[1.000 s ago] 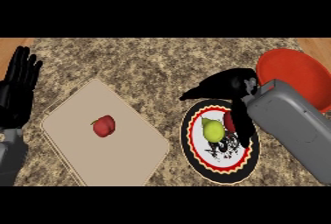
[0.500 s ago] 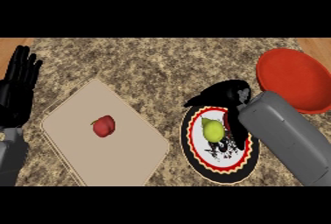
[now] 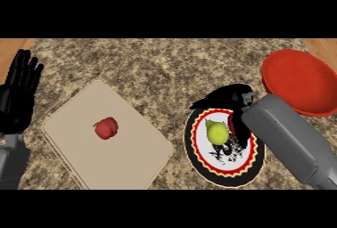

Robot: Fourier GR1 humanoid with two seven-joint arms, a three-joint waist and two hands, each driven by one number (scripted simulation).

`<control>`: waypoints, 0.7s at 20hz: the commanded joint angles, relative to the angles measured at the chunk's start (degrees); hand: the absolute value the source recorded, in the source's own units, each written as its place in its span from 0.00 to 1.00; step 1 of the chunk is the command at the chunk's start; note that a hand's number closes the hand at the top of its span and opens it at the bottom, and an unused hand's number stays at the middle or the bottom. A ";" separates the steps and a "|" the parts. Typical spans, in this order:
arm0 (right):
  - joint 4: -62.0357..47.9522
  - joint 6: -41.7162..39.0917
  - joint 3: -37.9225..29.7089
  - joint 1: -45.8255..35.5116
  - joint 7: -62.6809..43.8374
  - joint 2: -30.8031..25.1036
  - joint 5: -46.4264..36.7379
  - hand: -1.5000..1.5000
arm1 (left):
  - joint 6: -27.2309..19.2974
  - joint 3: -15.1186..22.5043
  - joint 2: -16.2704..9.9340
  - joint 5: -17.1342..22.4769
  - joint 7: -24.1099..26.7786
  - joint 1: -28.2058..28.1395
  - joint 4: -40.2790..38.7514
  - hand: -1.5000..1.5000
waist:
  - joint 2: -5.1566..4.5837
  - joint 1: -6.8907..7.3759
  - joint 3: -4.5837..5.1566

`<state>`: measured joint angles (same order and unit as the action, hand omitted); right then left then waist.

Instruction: Pick the pear from the plate and place it in the bowl

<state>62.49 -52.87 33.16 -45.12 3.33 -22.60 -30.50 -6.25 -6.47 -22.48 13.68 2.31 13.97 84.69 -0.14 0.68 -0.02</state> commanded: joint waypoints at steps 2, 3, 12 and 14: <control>-2.91 1.02 -0.75 0.53 2.25 5.08 -4.24 0.00 | -0.86 0.21 2.43 -2.30 1.52 -0.25 -0.93 0.50 | 0.06 -0.20 0.02; -0.42 3.38 1.36 4.40 5.66 2.06 -5.94 0.00 | 3.42 -2.56 -0.86 0.00 2.21 2.29 -5.51 0.50 | 0.02 -0.51 0.02; -4.54 3.87 -1.04 4.12 8.01 4.38 -13.39 0.00 | -1.44 -0.01 4.34 -4.01 -1.58 -1.05 4.06 0.50 | 0.16 -0.35 0.01; -7.51 5.58 -0.21 4.83 8.37 7.36 -15.23 0.00 | 1.26 -2.40 1.16 -1.69 -5.66 -0.46 5.86 0.50 | 0.13 -0.20 0.01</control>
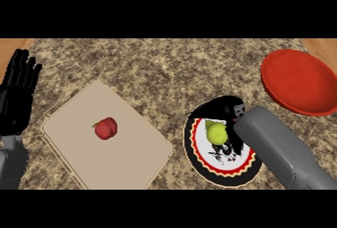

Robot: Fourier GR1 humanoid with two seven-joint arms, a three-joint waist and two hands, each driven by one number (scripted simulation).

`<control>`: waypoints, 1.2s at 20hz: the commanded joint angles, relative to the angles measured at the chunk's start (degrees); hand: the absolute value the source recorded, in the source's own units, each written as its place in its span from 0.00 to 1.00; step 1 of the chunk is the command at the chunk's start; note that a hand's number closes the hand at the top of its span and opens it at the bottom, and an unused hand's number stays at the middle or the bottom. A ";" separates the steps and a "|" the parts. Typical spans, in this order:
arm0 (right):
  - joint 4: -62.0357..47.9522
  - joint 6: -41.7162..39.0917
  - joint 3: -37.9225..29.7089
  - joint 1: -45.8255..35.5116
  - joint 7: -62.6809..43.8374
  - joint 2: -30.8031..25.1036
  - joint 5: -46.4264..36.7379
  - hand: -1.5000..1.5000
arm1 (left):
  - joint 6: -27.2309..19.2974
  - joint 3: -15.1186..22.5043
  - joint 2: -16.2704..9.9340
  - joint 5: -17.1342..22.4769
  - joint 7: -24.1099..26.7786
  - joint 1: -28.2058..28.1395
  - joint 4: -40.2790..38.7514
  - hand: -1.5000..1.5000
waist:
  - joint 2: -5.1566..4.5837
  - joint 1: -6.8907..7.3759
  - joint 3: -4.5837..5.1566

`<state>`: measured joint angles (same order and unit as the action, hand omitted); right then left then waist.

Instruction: Pick the pear from the plate and place it in the bowl

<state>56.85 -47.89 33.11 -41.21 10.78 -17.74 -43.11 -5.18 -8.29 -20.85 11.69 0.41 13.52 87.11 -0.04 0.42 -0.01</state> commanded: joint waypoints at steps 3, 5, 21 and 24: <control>-9.30 5.41 0.65 -0.72 1.78 5.93 -6.33 0.00 | 0.19 -0.59 0.22 -1.31 -0.88 3.74 -2.86 0.50 | -0.17 0.08 -0.01; -9.40 3.29 -0.55 -1.04 5.50 2.32 -7.42 0.00 | 0.83 -0.64 1.95 -2.21 3.71 0.86 -3.89 0.50 | -0.09 -0.07 0.00; -21.36 18.88 -5.80 -1.71 15.77 5.47 -15.82 1.00 | 3.62 -3.02 1.06 -1.20 -1.03 -0.22 0.81 0.50 | -0.14 0.37 -0.03; -23.55 17.48 -6.35 -4.45 15.92 7.16 -17.50 1.00 | 3.42 -3.00 1.26 -2.14 -0.71 2.31 -2.34 0.50 | -0.18 0.29 -0.02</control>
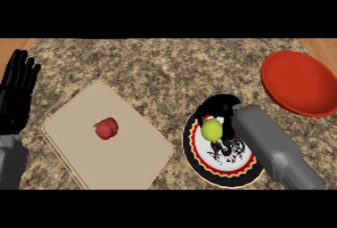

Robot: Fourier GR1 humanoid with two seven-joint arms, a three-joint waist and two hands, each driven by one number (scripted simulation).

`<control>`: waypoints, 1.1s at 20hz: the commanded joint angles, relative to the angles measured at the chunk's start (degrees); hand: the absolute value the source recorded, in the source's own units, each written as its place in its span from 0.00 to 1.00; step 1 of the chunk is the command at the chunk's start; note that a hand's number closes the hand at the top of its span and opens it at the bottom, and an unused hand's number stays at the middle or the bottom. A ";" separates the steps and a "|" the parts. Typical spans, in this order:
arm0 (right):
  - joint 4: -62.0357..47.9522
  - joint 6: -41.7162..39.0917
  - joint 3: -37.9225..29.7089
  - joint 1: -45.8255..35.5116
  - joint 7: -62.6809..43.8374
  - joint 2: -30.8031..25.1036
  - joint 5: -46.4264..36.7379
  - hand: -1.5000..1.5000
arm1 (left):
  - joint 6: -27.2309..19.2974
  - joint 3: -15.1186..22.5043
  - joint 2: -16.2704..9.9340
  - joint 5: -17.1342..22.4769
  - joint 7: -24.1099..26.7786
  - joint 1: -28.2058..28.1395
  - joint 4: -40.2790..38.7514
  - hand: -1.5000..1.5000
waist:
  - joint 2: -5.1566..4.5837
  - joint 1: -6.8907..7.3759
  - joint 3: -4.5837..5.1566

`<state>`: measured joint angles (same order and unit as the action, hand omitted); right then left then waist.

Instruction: Pick the pear from the plate and place it in the bowl

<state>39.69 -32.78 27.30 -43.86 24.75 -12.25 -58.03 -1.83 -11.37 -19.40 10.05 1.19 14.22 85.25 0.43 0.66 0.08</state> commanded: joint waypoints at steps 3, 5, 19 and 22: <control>2.86 1.41 -1.37 3.79 0.07 0.76 -3.22 1.00 | 0.46 -0.88 0.26 -0.55 -0.24 1.11 -1.50 0.50 | -0.46 -0.51 -0.08; 1.22 4.54 -5.73 2.04 7.58 -12.26 -0.59 1.00 | -1.33 -0.27 0.49 -1.10 -2.03 0.54 0.68 0.50 | -0.40 -1.14 -0.14; -16.22 26.93 -34.56 8.59 17.69 -50.45 11.92 1.00 | -1.48 -3.39 0.22 0.76 0.12 -1.97 1.66 0.50 | -2.05 -4.50 -1.38; -19.86 25.85 -37.83 8.97 24.30 -53.43 15.01 1.00 | -0.38 -2.35 0.28 0.72 0.26 -2.59 2.83 0.50 | -1.95 -2.12 -1.28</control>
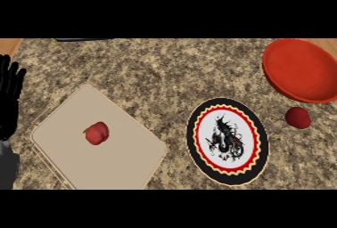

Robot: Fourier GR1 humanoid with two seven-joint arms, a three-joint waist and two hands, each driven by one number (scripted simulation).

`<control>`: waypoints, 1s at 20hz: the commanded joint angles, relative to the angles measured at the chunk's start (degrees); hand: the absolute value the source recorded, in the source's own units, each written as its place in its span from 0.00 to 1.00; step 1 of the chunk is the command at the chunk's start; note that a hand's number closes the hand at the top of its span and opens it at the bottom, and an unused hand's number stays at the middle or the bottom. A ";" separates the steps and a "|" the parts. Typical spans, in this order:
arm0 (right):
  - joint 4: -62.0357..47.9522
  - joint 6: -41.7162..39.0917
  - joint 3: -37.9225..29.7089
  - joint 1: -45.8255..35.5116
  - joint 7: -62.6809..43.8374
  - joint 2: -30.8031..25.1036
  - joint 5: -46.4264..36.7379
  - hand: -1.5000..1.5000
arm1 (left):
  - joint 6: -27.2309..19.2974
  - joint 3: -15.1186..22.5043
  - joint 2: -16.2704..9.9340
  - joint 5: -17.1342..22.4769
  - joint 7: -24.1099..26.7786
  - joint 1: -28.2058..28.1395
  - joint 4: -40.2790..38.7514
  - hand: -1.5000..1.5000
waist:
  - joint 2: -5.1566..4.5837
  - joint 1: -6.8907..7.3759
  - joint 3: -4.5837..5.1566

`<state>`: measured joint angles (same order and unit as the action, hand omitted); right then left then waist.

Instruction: Pick the pear from the plate and place it in the bowl

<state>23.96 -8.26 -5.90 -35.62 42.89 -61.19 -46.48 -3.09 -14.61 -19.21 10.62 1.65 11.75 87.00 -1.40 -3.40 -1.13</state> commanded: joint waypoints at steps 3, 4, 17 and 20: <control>-5.97 -0.53 -8.62 -0.35 13.23 -7.57 7.37 1.00 | 0.65 1.27 0.50 0.02 -0.41 0.99 -0.08 0.50 | -0.07 1.67 0.05; -6.76 0.51 -9.31 -0.44 14.47 -8.06 7.66 1.00 | 1.08 1.74 0.91 -0.11 0.42 0.54 -0.22 0.50 | -0.18 2.85 0.19; -10.83 -18.47 -12.78 -5.72 22.51 -12.24 14.92 1.00 | 2.42 3.00 0.43 -0.40 -0.19 2.90 -1.63 0.50 | 0.25 5.61 0.70; -9.89 -22.45 -11.16 -8.76 19.14 -11.66 14.75 1.00 | 2.44 3.60 0.80 -0.61 -0.53 3.08 -1.65 0.50 | 0.40 6.59 0.89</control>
<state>14.24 -17.62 -17.76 -41.88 55.78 -72.58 -32.24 -1.21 -11.21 -18.22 10.04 1.15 14.77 85.88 -1.10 2.21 -0.44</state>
